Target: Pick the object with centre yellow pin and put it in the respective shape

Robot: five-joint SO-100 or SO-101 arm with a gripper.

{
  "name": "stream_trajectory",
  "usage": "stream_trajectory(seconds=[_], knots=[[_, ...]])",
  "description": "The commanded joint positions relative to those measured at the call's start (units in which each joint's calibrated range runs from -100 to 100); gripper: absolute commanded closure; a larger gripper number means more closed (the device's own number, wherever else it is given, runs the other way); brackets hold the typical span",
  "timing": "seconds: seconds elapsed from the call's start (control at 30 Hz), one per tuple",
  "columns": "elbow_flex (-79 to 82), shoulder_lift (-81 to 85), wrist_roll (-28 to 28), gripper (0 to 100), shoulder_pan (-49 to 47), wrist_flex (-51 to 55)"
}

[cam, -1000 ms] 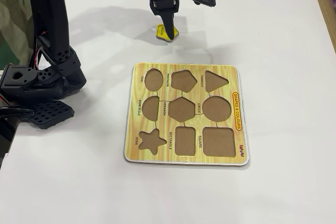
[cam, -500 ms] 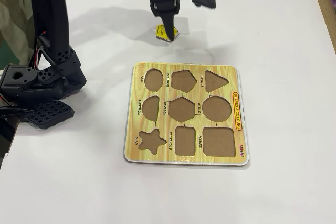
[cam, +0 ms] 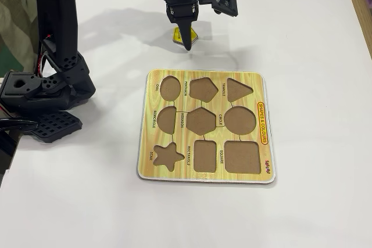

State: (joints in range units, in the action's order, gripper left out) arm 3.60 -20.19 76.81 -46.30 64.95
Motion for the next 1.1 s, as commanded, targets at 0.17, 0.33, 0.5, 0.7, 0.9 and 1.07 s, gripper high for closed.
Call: stream_trajectory(seconds=[0.17,0.33,0.5,0.7,0.9,1.07], knots=[[-2.61,0.69,0.34,85,0.89,-0.56],[-2.25,0.69,0.34,85,0.89,-0.56],[-2.16,0.69,0.34,85,0.89,-0.56],[-2.16,0.69,0.34,85,0.89,-0.56],[-2.07,0.61,0.34,92,0.89,-0.48],[-2.07,0.61,0.34,93,0.89,-0.30]])
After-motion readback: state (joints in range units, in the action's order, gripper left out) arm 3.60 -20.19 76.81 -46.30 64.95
